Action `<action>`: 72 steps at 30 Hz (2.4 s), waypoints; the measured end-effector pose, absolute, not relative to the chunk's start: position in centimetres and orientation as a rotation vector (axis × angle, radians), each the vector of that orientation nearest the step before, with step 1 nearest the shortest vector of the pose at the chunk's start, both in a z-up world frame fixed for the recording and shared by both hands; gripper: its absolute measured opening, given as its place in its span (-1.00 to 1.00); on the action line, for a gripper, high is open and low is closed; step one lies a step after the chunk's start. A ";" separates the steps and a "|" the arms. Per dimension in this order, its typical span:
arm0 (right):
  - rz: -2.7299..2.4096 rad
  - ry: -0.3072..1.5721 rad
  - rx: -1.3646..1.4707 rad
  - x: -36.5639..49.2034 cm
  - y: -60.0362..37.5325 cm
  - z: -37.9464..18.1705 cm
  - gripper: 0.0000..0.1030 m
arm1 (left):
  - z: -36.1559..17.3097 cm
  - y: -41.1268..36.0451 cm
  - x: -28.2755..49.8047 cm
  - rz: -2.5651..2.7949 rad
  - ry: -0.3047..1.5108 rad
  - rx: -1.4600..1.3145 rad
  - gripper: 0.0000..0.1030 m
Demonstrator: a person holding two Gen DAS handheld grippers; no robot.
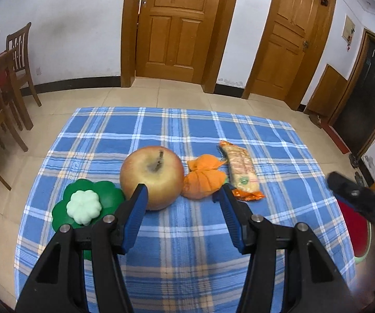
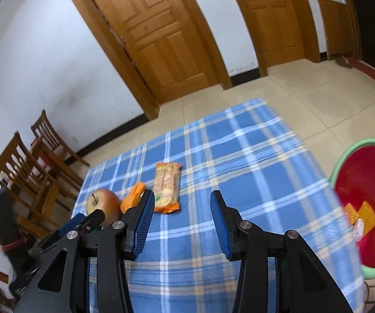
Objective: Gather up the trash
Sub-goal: 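Grasp the orange-wrapped snack pack with the right tool while the left tool approaches the orange toy, then grasp the orange toy with the left tool while the right tool lifts the snack pack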
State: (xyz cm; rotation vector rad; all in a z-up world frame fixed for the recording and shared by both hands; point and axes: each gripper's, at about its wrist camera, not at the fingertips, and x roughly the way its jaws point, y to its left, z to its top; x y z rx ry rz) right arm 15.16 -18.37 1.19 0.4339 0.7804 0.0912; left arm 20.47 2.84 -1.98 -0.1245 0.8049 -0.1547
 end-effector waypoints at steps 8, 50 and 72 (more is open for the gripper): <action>0.133 0.868 0.377 19.6 -13.9 -1.6 -0.12 | -1.9 4.3 20.1 -0.165 0.762 -0.194 0.10; 0.078 0.812 0.464 13.4 -23.3 -2.2 -0.28 | -1.8 -1.5 21.4 -0.301 0.825 -0.097 -0.26; 0.021 0.744 0.580 8.2 -30.7 -2.8 -0.28 | -3.5 -3.4 23.4 -0.251 0.856 -0.062 -0.92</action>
